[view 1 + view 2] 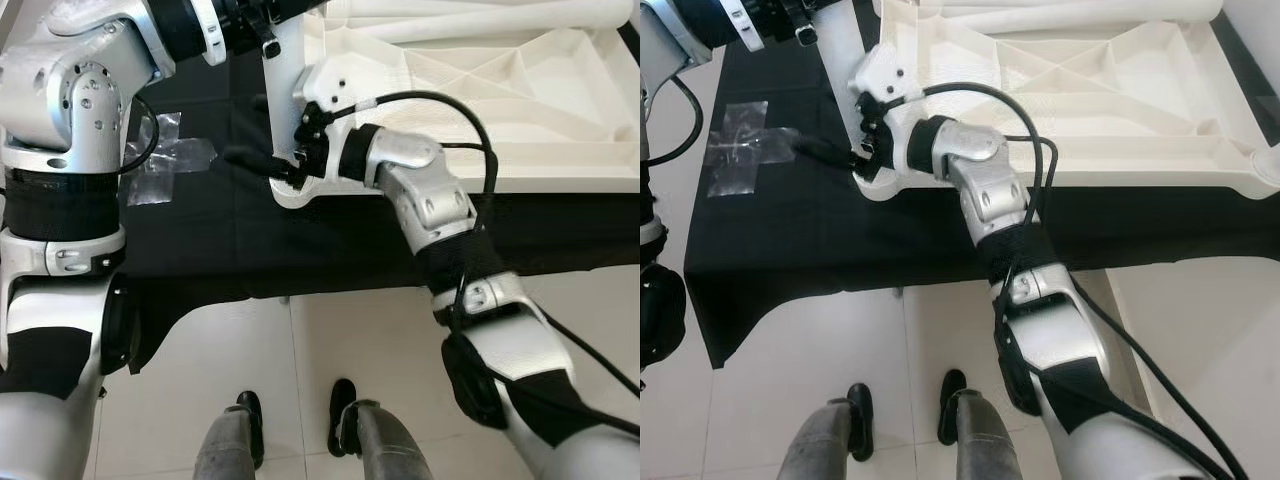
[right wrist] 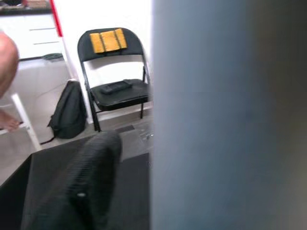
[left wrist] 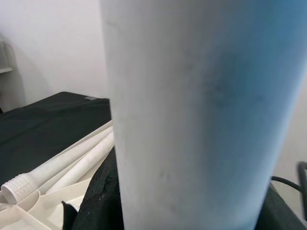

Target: Building children table

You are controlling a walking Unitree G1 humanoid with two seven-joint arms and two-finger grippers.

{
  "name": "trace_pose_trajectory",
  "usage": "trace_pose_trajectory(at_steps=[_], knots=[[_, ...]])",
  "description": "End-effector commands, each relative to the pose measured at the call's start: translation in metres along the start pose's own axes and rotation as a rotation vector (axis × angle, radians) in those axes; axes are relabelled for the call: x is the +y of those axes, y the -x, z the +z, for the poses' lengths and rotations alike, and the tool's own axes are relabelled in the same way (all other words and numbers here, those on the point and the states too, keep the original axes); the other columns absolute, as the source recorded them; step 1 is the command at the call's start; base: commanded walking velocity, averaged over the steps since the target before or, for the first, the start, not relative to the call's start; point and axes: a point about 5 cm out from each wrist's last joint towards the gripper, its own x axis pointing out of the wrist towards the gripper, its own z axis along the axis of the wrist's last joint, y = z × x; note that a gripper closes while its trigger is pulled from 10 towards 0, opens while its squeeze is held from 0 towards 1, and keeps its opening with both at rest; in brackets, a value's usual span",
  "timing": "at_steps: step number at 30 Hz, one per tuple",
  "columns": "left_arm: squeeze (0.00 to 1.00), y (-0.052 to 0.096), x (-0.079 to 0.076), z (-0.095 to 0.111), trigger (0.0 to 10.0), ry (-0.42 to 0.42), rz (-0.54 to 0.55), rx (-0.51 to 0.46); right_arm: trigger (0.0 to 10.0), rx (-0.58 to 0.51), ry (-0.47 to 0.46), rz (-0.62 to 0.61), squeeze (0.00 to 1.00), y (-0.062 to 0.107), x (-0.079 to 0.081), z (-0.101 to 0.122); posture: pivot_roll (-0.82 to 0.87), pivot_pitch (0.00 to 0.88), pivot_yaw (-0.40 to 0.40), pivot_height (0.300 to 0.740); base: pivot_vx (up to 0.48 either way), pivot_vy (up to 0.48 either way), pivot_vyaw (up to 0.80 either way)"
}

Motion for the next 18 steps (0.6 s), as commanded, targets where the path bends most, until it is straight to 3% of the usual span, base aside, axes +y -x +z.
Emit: trace_pose_trajectory(at_steps=[1,11,15,16,18], knots=[[0.0,-0.005,-0.003,-0.012,0.0,0.038,-0.011,0.031,0.0,-0.071,0.064,0.322,0.0,-0.031,0.036,0.013,0.12,0.343,-0.034,0.74,0.0,0.0,0.0],[0.0,-0.005,-0.003,-0.012,0.0,0.038,-0.018,0.036,0.0,-0.093,0.081,0.356,0.0,-0.031,0.034,0.015,0.12,0.343,-0.026,0.74,0.0,0.0,0.0],[0.0,-0.008,-0.005,-0.013,0.0,0.029,-0.024,0.04,0.0,-0.108,0.072,0.313,0.0,-0.029,0.029,0.014,0.12,0.34,-0.022,0.74,0.0,0.0,0.0],[1.0,-0.008,-0.005,-0.013,10.0,0.029,-0.025,0.044,0.0,-0.114,0.062,0.267,0.0,-0.027,0.026,0.011,0.12,0.337,-0.02,0.74,0.0,0.0,0.0],[1.0,-0.008,-0.005,-0.013,10.0,0.029,-0.025,0.044,0.0,-0.114,0.062,0.267,0.0,-0.027,0.026,0.011,0.12,0.337,-0.02,0.74,0.0,0.0,0.0]])
